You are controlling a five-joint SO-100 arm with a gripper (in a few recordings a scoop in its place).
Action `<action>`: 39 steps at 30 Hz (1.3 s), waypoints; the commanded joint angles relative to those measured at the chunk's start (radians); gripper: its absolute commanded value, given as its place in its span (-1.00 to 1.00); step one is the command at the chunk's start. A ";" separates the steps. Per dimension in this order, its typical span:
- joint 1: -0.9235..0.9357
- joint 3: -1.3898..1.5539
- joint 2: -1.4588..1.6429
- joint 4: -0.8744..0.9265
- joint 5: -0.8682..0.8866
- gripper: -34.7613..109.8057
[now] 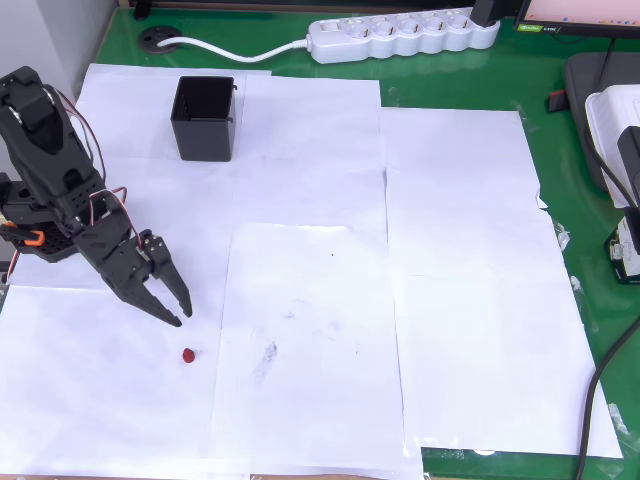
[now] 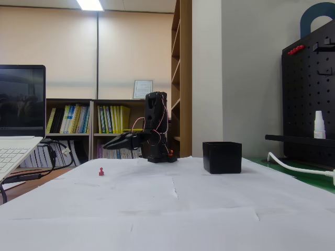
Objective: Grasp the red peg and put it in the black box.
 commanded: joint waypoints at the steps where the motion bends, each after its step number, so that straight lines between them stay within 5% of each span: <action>1: 0.031 0.003 0.067 -0.048 -0.037 -0.52; 39: 0.046 0.118 0.580 -0.325 -0.127 -0.52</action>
